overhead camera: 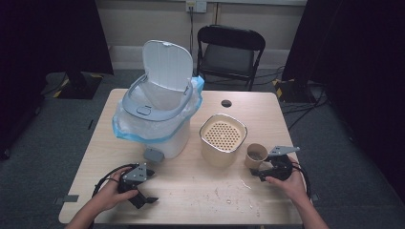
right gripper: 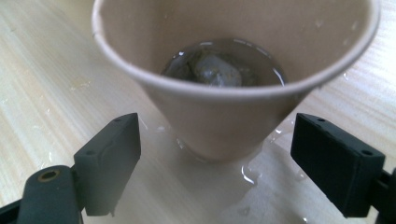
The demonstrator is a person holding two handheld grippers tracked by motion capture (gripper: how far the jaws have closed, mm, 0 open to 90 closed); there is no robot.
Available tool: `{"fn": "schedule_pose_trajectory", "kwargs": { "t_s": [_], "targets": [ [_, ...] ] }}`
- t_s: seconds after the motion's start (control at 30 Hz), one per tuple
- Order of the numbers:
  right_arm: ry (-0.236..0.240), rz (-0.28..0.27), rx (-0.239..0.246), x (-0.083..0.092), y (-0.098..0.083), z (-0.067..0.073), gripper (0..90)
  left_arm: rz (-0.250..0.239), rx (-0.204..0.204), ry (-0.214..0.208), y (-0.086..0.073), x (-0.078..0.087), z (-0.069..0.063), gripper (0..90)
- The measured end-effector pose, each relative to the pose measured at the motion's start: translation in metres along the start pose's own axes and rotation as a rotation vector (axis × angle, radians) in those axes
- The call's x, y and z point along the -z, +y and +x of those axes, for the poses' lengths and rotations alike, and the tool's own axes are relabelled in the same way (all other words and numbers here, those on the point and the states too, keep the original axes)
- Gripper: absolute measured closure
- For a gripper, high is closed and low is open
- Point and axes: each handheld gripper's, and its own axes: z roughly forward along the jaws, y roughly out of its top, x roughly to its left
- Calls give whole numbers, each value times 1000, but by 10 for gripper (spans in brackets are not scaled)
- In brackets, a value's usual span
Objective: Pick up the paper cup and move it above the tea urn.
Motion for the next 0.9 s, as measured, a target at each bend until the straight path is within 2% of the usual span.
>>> {"fn": "schedule_pose_trajectory", "kwargs": {
  "t_s": [0.27,0.53,0.73,0.9],
  "targets": [
    [17,-4,1,-8,1,1,216,1,1,0,0,0,0,19],
    [29,-28,-15,-10,0,-6,292,1,1,0,0,0,0,19],
    [22,-35,-2,-12,0,-5,299,0,0,0,0,0,0,19],
    [24,-52,-12,-13,-1,-6,299,0,1,0,0,0,0,19]
  ]
}}
